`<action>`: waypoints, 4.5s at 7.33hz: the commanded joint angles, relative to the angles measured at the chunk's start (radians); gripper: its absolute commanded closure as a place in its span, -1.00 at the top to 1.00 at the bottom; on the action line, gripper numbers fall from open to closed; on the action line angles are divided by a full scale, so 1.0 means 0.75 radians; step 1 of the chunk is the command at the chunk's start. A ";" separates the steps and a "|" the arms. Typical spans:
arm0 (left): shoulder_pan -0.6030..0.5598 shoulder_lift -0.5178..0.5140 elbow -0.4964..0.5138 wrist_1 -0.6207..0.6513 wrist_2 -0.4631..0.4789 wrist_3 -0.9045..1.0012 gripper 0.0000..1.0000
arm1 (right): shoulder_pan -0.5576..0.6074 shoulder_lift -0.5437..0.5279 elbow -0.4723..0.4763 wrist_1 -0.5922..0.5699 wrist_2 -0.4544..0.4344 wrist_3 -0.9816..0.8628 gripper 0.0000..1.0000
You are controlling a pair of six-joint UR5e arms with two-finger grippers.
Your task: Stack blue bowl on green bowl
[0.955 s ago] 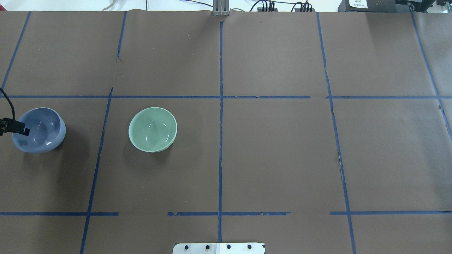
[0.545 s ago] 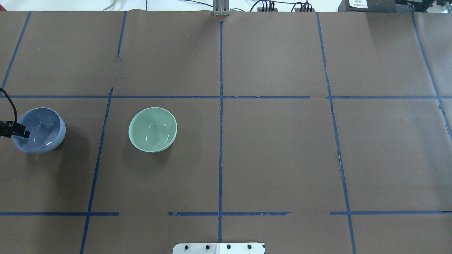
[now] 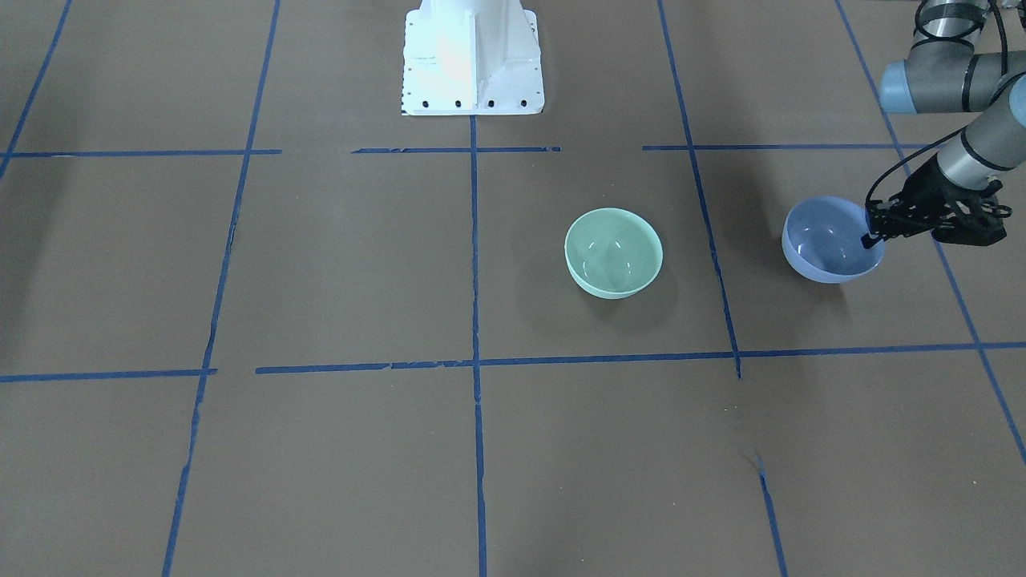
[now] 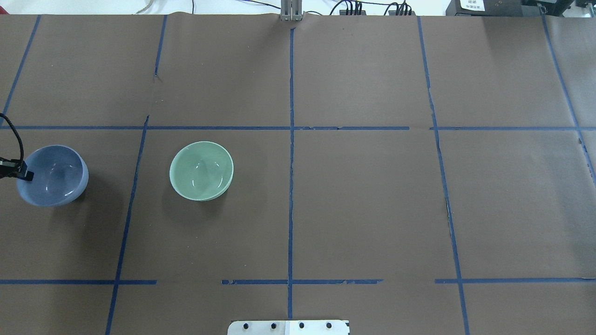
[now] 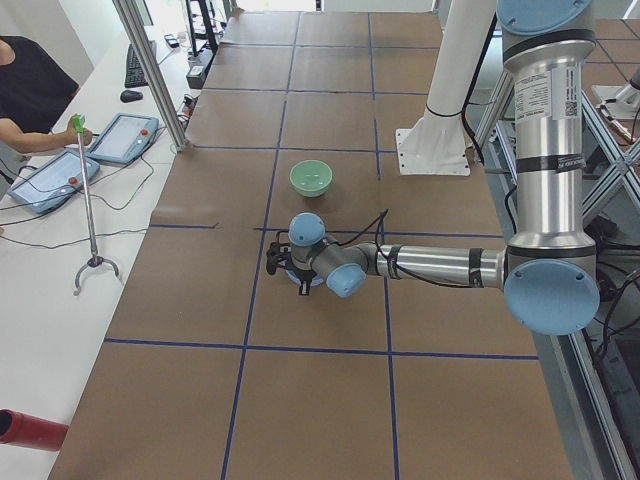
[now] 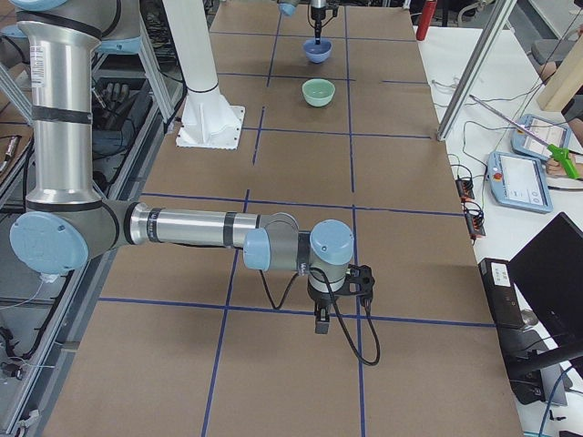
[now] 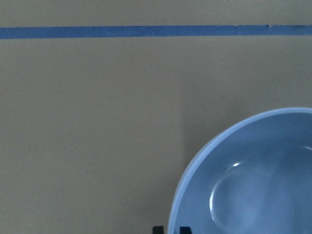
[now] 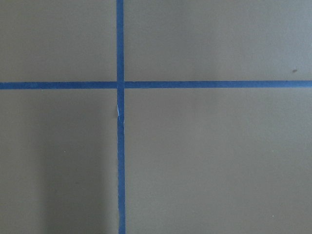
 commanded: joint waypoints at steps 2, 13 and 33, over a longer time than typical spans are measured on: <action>-0.212 -0.008 -0.407 0.645 -0.099 0.288 -1.00 | 0.000 0.000 0.000 -0.002 -0.001 0.000 1.00; 0.302 -0.478 -0.456 0.610 0.078 -0.741 -1.00 | 0.000 0.000 0.000 0.000 -0.001 0.000 1.00; -0.128 -0.457 -0.341 0.722 0.102 0.270 1.00 | 0.000 0.000 0.000 0.000 -0.001 0.000 1.00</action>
